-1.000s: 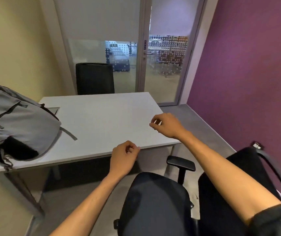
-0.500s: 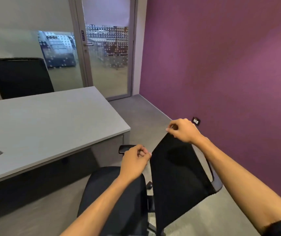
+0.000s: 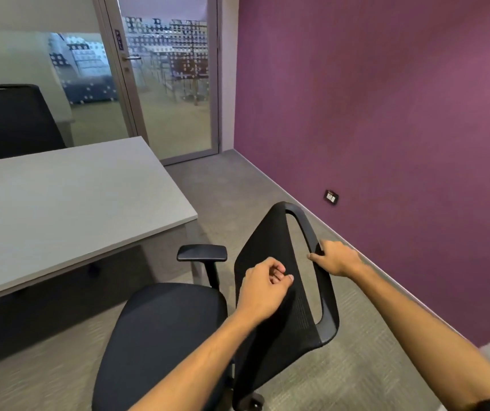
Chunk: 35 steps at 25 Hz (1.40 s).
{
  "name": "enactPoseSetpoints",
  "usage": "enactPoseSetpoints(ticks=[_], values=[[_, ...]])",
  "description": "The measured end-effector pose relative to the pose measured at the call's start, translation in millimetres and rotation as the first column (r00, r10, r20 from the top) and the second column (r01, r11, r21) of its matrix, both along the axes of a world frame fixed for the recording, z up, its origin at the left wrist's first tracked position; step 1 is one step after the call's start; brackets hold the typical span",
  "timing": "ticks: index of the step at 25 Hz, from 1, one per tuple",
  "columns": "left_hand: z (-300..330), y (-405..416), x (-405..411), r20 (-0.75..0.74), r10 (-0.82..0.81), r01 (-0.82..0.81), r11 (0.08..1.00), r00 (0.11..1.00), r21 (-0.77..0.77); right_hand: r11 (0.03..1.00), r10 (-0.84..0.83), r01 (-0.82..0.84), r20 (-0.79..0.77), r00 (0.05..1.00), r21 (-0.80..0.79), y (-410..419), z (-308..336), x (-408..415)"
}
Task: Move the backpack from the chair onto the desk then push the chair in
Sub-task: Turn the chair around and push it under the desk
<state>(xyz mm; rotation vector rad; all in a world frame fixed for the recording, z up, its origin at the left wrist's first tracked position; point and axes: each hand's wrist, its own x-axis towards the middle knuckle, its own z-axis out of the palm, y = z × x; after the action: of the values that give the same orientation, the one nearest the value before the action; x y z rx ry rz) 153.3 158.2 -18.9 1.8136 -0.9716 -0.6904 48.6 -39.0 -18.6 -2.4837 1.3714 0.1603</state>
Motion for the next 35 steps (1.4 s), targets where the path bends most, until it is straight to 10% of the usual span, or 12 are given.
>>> enactPoseSetpoints(ticks=[5,10,15,21,26,35], values=[[-11.7,-12.6,-24.5,-0.014,-0.047,0.047,0.998,0.999,0.044,0.996,-0.052,0.032,0.254,0.966,0.079,2.3,-33.4,-3.5],[-19.2,-9.9,-51.2,-0.090,-0.021,0.030,0.995,0.996,0.096,0.996,0.077,-0.069,0.139,0.987,-0.057,6.9,-20.1,-3.3],[-3.5,-11.7,-67.6,0.107,-0.326,0.246,0.859,0.939,0.449,0.991,0.126,-0.120,0.111,0.986,-0.058,30.1,-14.3,3.2],[-16.2,11.9,-61.6,0.258,-0.288,0.065,0.774,0.922,0.630,0.956,0.273,-0.260,0.089,0.958,-0.137,71.1,-20.0,20.3],[-28.6,66.5,-33.7,0.390,-0.343,0.056,0.807,0.855,0.587,0.671,0.564,-0.559,-0.154,0.811,-0.487,80.8,-24.1,40.6],[-18.4,156.1,44.2,0.349,-0.487,0.189,0.758,0.801,0.624,0.178,0.849,-0.871,-0.376,0.371,-0.457,129.9,-34.0,126.7]])
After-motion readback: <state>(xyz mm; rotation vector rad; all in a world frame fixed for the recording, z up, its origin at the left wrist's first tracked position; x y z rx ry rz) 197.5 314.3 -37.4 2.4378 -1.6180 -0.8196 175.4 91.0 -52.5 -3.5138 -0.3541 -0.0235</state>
